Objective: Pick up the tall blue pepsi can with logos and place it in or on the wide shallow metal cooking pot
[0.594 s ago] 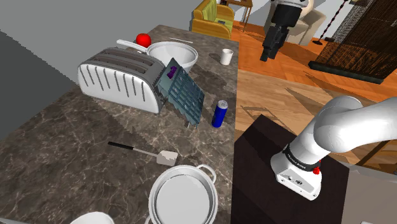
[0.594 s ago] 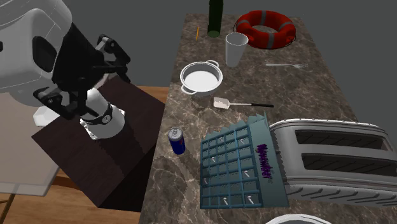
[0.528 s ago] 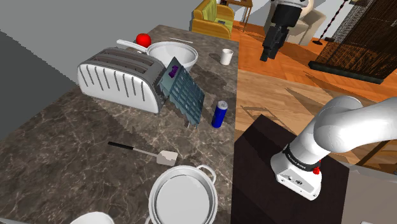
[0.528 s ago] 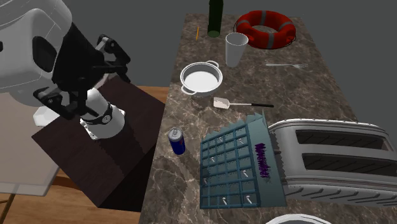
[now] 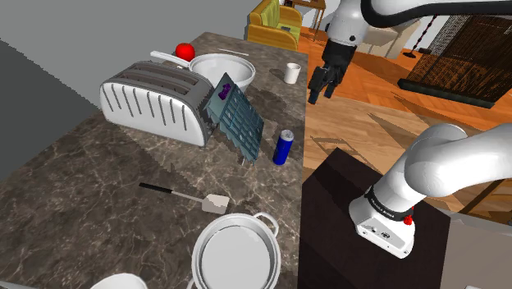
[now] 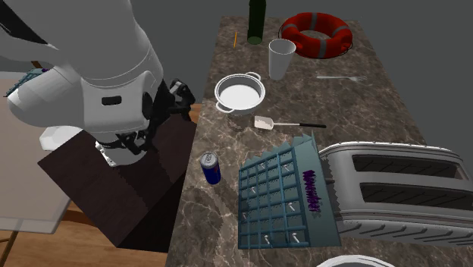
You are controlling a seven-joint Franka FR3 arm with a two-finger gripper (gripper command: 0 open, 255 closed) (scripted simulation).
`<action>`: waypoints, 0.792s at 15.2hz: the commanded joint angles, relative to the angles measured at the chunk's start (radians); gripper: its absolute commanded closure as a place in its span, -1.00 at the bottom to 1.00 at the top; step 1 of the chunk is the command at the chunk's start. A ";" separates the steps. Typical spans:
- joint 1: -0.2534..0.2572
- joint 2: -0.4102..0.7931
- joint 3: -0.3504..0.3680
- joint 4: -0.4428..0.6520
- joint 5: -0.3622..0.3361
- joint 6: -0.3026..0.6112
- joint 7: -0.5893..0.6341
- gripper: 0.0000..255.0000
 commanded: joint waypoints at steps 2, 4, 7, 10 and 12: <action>0.002 0.030 0.058 -0.074 0.010 0.129 0.069 -1.00; 0.000 0.073 0.097 -0.105 0.013 0.215 0.115 -1.00; -0.006 0.157 0.155 -0.137 0.008 0.348 0.190 -1.00; -0.023 0.261 0.214 -0.152 -0.014 0.480 0.275 -1.00; -0.031 0.305 0.234 -0.160 -0.026 0.535 0.305 -1.00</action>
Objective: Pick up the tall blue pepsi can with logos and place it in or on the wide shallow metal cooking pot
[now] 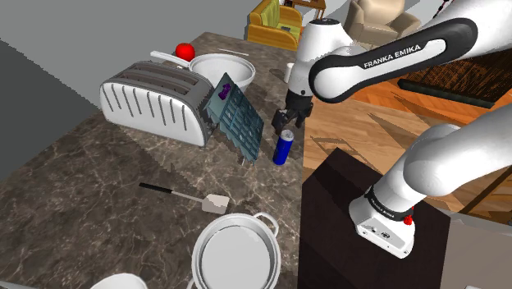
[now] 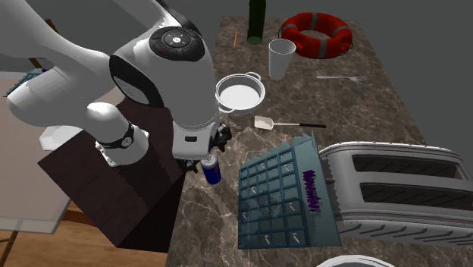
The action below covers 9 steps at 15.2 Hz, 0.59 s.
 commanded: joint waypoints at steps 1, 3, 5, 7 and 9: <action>-0.005 0.040 0.015 -0.010 -0.007 0.054 0.020 -1.00; -0.007 0.063 0.019 -0.022 -0.010 0.088 0.022 -1.00; -0.010 0.087 0.023 -0.033 -0.013 0.123 0.026 -1.00; -0.012 0.107 0.027 -0.041 -0.016 0.151 0.029 -1.00; -0.012 0.107 0.027 -0.041 -0.016 0.151 0.029 -1.00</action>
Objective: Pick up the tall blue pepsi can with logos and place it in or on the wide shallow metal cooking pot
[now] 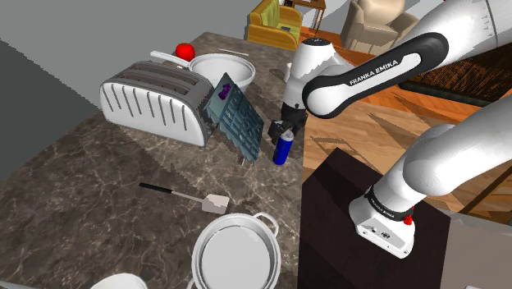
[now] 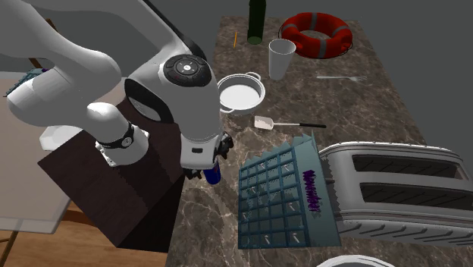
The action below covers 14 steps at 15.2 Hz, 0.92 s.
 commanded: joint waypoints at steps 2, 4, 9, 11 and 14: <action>-0.001 0.003 0.000 0.000 -0.001 0.004 0.000 -1.00; -0.001 0.003 0.000 0.000 -0.001 0.004 0.000 -1.00; -0.001 0.003 0.000 0.000 -0.001 0.003 0.000 1.00; 0.000 0.002 0.000 -0.001 0.000 0.003 0.000 1.00; 0.000 0.002 0.000 -0.001 0.000 0.004 0.000 1.00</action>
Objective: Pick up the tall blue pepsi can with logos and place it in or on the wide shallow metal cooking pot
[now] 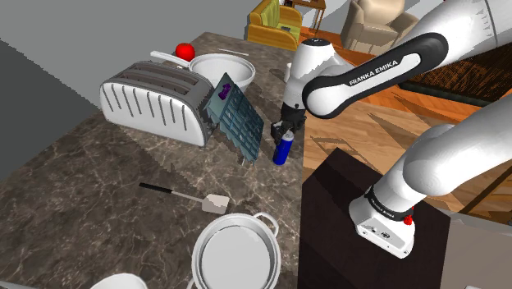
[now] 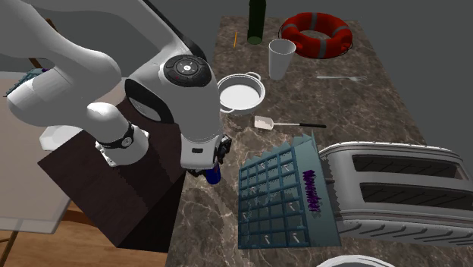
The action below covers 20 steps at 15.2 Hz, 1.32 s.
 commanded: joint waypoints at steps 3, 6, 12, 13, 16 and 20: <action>0.001 -0.011 -0.003 0.005 0.002 -0.018 -0.002 1.00; 0.004 -0.047 -0.009 0.022 0.006 -0.070 -0.008 1.00; 0.009 -0.109 -0.022 0.062 0.011 -0.171 -0.016 1.00; 0.009 -0.118 -0.024 0.069 0.011 -0.188 -0.017 1.00; 0.010 -0.144 -0.030 0.093 0.011 -0.236 -0.020 1.00; 0.011 -0.172 -0.038 0.127 0.010 -0.299 -0.022 1.00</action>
